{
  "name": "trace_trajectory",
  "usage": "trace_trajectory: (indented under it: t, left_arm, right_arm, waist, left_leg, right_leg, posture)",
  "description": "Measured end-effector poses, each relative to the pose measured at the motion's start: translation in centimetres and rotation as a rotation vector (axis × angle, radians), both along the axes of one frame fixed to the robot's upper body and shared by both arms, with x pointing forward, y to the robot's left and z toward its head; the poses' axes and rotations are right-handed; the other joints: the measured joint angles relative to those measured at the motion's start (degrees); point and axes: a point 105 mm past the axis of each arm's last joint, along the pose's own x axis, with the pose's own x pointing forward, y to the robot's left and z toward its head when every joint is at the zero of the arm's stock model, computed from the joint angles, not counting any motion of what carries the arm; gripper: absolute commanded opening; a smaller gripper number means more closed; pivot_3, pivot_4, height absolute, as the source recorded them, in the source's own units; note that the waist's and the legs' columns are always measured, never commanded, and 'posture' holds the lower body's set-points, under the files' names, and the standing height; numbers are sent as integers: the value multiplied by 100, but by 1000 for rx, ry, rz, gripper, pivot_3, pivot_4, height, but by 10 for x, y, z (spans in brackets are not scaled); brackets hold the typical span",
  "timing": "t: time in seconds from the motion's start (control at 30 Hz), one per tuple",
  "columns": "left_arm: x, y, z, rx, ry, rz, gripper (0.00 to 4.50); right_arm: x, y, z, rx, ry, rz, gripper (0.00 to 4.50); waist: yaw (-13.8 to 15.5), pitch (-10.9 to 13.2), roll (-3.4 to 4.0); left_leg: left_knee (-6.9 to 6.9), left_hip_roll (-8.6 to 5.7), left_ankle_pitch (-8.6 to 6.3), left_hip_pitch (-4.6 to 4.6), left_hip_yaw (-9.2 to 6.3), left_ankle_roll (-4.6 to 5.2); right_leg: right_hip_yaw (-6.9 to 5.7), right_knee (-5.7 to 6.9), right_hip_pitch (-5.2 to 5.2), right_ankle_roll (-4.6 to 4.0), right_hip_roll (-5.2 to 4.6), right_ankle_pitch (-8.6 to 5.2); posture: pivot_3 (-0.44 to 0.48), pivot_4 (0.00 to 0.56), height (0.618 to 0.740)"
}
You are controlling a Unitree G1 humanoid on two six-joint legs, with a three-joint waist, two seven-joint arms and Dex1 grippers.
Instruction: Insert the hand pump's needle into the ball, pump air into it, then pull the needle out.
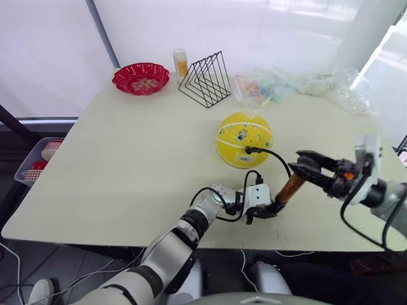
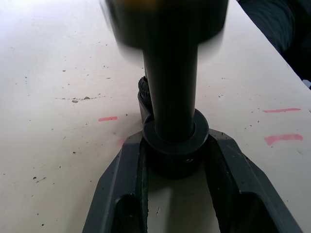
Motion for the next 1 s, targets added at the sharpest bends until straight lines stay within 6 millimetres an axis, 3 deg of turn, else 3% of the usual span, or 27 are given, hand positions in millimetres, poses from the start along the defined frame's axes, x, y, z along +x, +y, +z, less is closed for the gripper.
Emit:
trace_trajectory:
  t: [0.03, 0.1, 0.33, 0.43, 0.6, 0.8, 0.9, 1.0]
  left_arm:
    - [0, 0, 0, 1, -1, -1, 1122]
    - [0, 0, 0, 2, -2, 0, 1122]
    - [1, -1, 1, 3, -7, -2, 1122]
    - [1, -3, 3, -2, -14, -7, 1122]
    - [1, -3, 4, -1, -13, -10, 1122]
    - [2, -3, 4, -1, -14, -11, 1122]
    - [1, -3, 4, -1, -12, -12, 1122]
    - [0, -2, 2, 1, -7, -10, 1122]
  right_arm:
    - [-1, 1, -11, -23, 1, -3, 1973]
    - [-2, 3, -12, -29, -23, 1, 1973]
    - [-1, -1, -4, 3, -43, -5, 1973]
    - [-2, -11, 35, 38, -121, 23, 1973]
    - [-9, -19, 80, 43, -212, 61, 1973]
    - [-10, -22, 103, 56, -232, 57, 1973]
    - [-12, -22, 104, 56, -223, 52, 1973]
    - [-13, -21, 83, 31, -170, 33, 1973]
  waist:
    - [0, -3, 8]
    - [-5, -12, 14]
    - [6, 0, 32]
    - [7, 31, 70]
    - [18, 46, 49]
    - [15, 49, 47]
    - [19, 48, 40]
    - [19, 28, 13]
  left_leg:
    - [0, 0, 0, 0, 3, 0]
    - [0, -2, 0, 4, 9, 0]
    - [3, -4, 1, 6, 7, 0]
    - [13, -13, 2, 2, 17, 1]
    - [16, -13, 2, 2, 11, 1]
    - [23, -12, 2, 2, 12, 1]
    - [23, -11, 2, 2, 8, 2]
    - [23, -7, 2, 2, 4, 2]
  right_leg:
    - [2, -1, 0, 0, -1, 0]
    - [4, -1, 1, 0, 1, 0]
    - [-21, 2, 3, 0, 10, 0]
    - [-15, 2, 5, 1, 8, 1]
    - [-26, 2, 9, 2, 14, 1]
    - [-26, 4, 11, 3, 17, 1]
    - [-28, 4, 12, 3, 21, 1]
    - [-30, 4, 14, 2, 26, 0]
  posture:
    - [0, 150, 735]
    - [0, 150, 735]
    - [0, 150, 735]
    - [0, 150, 735]
    - [0, 150, 735]
    - [0, 150, 735]
    - [0, 150, 735]
    - [0, 150, 735]
